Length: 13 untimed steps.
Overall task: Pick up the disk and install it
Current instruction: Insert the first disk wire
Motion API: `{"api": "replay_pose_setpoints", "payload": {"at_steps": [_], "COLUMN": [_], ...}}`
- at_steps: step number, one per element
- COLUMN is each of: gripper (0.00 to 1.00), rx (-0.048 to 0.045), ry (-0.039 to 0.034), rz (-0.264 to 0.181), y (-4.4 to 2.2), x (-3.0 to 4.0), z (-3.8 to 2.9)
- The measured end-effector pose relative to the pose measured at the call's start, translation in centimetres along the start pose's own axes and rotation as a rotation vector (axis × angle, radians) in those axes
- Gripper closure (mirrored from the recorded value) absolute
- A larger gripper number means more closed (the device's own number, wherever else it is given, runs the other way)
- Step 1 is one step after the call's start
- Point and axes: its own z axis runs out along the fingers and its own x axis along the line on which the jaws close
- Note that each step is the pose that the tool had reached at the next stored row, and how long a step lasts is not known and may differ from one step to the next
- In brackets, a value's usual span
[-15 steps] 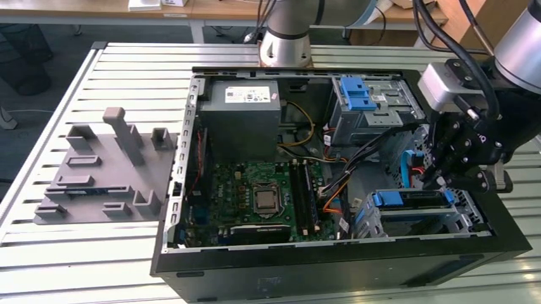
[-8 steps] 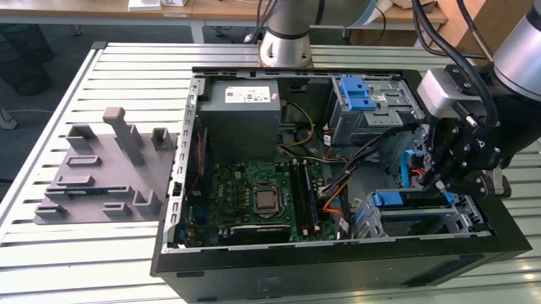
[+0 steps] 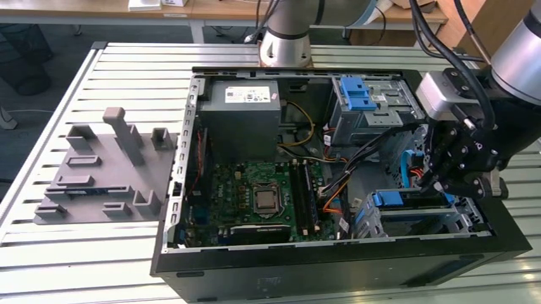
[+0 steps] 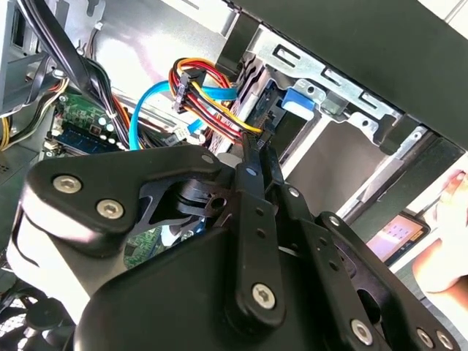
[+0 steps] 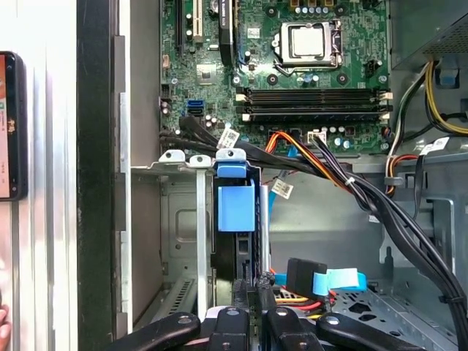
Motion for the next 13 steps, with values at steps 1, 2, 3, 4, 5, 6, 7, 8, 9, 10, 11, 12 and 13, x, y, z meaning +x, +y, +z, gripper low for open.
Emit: {"api": "replay_pose_setpoints", "payload": {"at_steps": [1,2,3,4,5,6,7,8,9,10,11,12,13], "gripper": [0.84,0.84,0.84,0.84,0.84,0.84,0.84,0.84,0.84,0.84,0.84,0.84,0.84], "rx": [-0.0004,-0.0007,-0.0011,-0.0011,-0.0014,-0.0017,-0.0019,-0.0021,-0.0023,-0.0025,-0.0029,-0.0032,-0.0036], "ry": [-0.0001,-0.0002,-0.0005,-0.0007,-0.0007,-0.0006,-0.0006,-0.0007,-0.0006,-0.0005,-0.0006,-0.0005,-0.0005], "rz": [0.0,0.0,0.0,0.0,0.0,0.0,0.0,0.0,0.0,0.0,0.0,0.0,0.0], "y": [-0.03,-0.07,-0.11,-0.15,-0.16,-0.18,-0.19,-0.2,-0.21,-0.21,-0.21,-0.22,-0.22], "x": [0.0,0.0,-0.01,-0.01,-0.01,-0.01,-0.01,-0.01,-0.01,-0.01,-0.01,-0.01,-0.01], "z": [0.02,0.04,0.06,0.08,0.1,0.11,0.13,0.16,0.19,0.23,0.26,0.3,0.33]}}
